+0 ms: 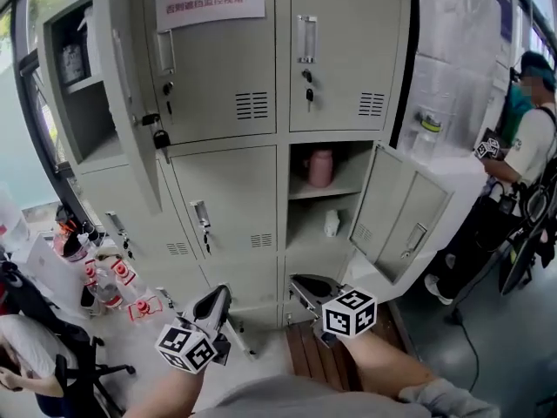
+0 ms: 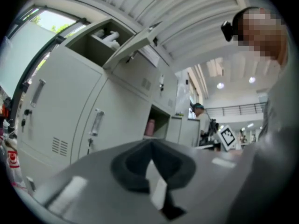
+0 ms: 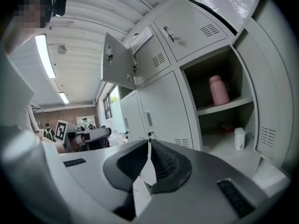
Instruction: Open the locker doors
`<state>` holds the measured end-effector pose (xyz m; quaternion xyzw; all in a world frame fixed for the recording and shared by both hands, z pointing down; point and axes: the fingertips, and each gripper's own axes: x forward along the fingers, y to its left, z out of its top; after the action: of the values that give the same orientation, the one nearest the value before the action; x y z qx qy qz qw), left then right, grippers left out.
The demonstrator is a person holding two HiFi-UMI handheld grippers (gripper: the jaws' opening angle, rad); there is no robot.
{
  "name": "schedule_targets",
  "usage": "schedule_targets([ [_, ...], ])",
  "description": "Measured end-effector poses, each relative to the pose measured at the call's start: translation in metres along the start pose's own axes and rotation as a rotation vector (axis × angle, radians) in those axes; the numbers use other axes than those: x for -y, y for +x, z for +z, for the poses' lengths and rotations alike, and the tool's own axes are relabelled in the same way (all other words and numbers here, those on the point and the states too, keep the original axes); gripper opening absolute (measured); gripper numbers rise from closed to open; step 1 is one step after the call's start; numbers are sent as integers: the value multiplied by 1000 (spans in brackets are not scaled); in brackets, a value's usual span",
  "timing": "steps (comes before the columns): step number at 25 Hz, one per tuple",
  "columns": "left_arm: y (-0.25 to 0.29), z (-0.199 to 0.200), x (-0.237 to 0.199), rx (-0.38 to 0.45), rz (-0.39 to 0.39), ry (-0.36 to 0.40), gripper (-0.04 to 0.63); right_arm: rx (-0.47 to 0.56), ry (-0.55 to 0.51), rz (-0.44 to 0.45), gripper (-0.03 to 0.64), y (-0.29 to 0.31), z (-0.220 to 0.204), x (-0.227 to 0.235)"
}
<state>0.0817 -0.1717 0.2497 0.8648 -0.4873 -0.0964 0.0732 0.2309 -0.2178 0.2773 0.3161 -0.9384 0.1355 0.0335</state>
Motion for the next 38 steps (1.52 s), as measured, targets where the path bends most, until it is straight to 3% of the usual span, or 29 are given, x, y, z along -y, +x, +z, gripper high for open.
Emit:
schedule_targets([
  [4, -14, 23, 1, 18, -34, 45, 5, 45, -5, 9, 18, 10, 35, -20],
  [9, -32, 35, -15, -6, -30, 35, 5, 115, 4, 3, 8, 20, 62, -34],
  [38, -47, 42, -26, 20, 25, -40, 5, 72, -36, 37, 6, 28, 57, -39],
])
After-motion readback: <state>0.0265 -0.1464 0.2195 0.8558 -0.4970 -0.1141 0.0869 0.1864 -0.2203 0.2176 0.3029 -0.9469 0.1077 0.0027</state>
